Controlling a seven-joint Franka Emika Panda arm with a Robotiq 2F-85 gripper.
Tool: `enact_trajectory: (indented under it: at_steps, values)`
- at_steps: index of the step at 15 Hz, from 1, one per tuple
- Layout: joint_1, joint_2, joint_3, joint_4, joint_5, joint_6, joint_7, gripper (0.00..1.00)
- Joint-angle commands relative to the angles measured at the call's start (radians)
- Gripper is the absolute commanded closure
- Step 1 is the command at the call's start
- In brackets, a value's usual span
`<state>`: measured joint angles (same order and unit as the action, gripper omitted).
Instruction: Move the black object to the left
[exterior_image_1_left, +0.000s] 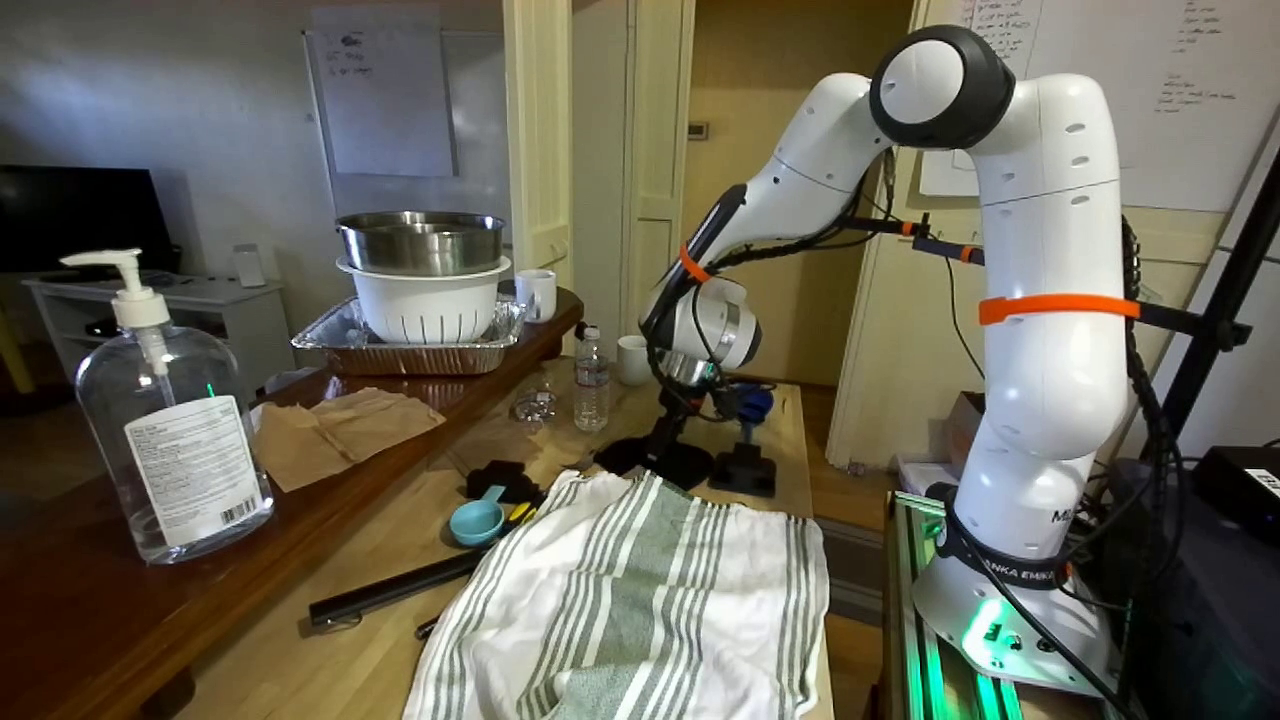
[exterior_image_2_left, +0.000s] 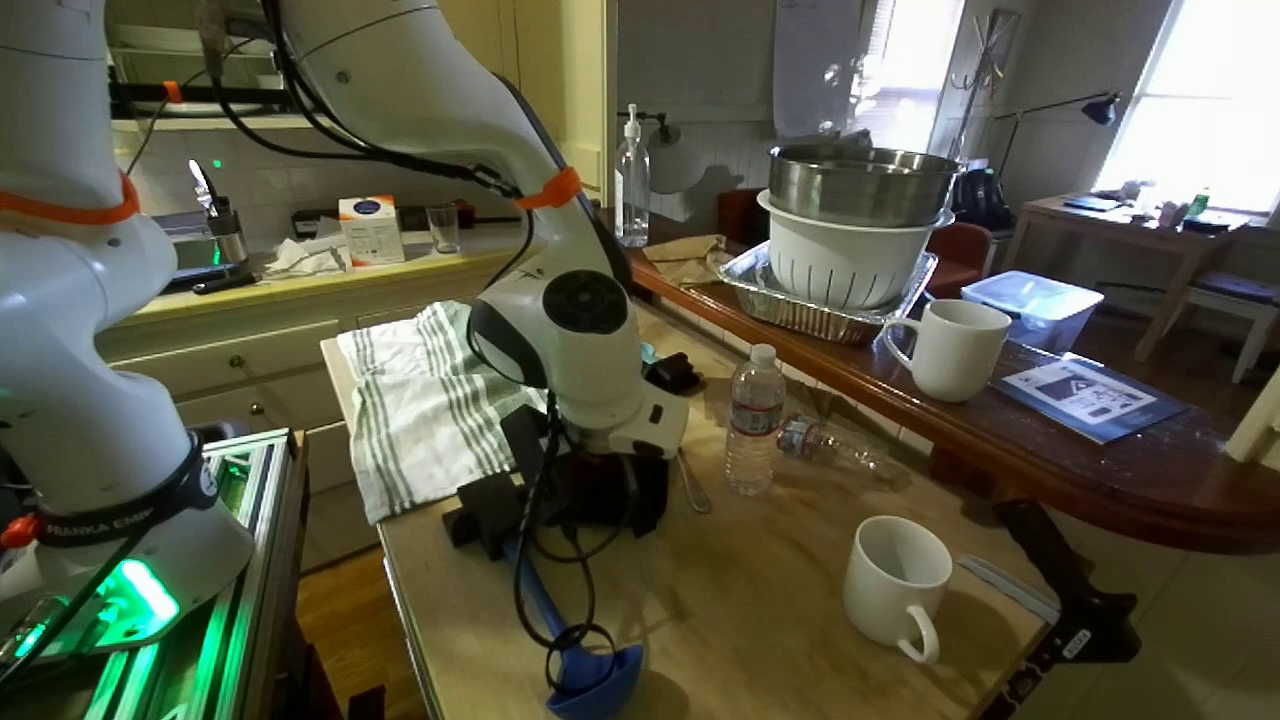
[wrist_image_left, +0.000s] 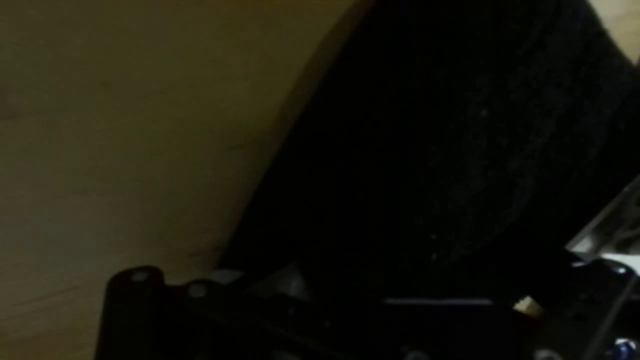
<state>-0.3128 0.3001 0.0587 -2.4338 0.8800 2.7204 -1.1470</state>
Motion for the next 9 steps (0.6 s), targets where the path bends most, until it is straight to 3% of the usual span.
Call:
enact_trajectory:
  at_steps: [1,4,9]
  values:
    - [0.03,0.015,-0.004,-0.035,-0.09,-0.114,0.066,0.0]
    - [0.084,-0.01,-0.049,-0.035,-0.163,-0.169,0.16,0.0]
    - [0.107,-0.104,-0.027,-0.054,-0.101,-0.101,0.167,0.0]
